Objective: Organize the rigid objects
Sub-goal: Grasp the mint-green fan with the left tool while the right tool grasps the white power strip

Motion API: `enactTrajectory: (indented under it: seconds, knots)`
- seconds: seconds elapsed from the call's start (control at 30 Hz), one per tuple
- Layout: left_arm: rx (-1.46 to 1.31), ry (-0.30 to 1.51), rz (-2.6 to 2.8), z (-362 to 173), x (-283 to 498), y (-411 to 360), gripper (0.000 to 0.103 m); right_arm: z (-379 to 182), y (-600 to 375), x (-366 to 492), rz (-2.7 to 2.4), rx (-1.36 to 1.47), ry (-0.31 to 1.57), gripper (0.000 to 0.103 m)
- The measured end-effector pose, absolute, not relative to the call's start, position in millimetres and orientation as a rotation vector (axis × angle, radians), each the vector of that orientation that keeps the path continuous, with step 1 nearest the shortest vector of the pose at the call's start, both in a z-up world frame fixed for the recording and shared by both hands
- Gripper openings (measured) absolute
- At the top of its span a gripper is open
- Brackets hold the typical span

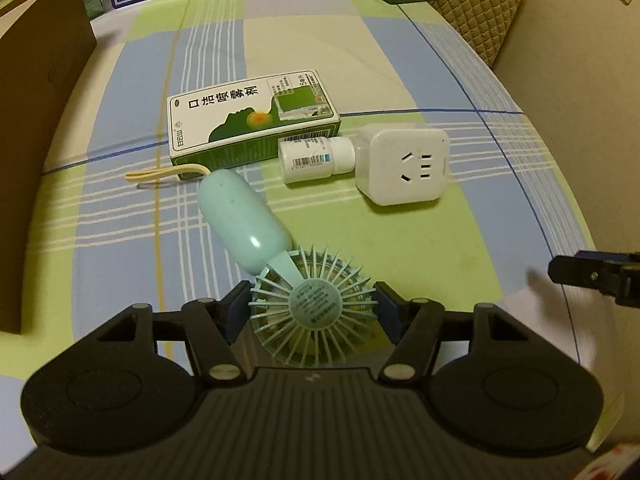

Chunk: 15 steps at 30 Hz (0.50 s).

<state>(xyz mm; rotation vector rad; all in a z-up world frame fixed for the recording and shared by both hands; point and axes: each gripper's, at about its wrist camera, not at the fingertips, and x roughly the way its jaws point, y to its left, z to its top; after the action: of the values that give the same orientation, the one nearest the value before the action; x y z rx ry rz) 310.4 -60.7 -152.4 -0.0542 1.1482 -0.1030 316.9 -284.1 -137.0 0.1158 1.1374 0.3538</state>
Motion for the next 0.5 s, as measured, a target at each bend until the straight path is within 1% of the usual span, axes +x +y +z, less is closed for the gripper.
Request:
enactTrajectory:
  seconds: [0.2,0.23,0.37,0.5]
  knots:
    - [-0.009,1.113,-0.082,-151.1,297.4,-47.6,0.061,-136.6,-260.9,322.3,0.442,0.068,1.103,0.054]
    - [-0.006,1.109,-0.075,-150.8,294.7,-43.2,0.061,-136.5,-256.1,323.1,0.46,0.065,1.097,0.055]
    - [0.005,1.094,-0.046,-149.1,284.7,-23.8,0.061,-136.4,-230.4,328.8,0.534,0.039,1.066,0.065]
    - [0.01,1.08,-0.02,-146.0,280.9,-5.4,0.061,-138.2,-205.2,337.5,0.557,0.015,1.041,0.067]
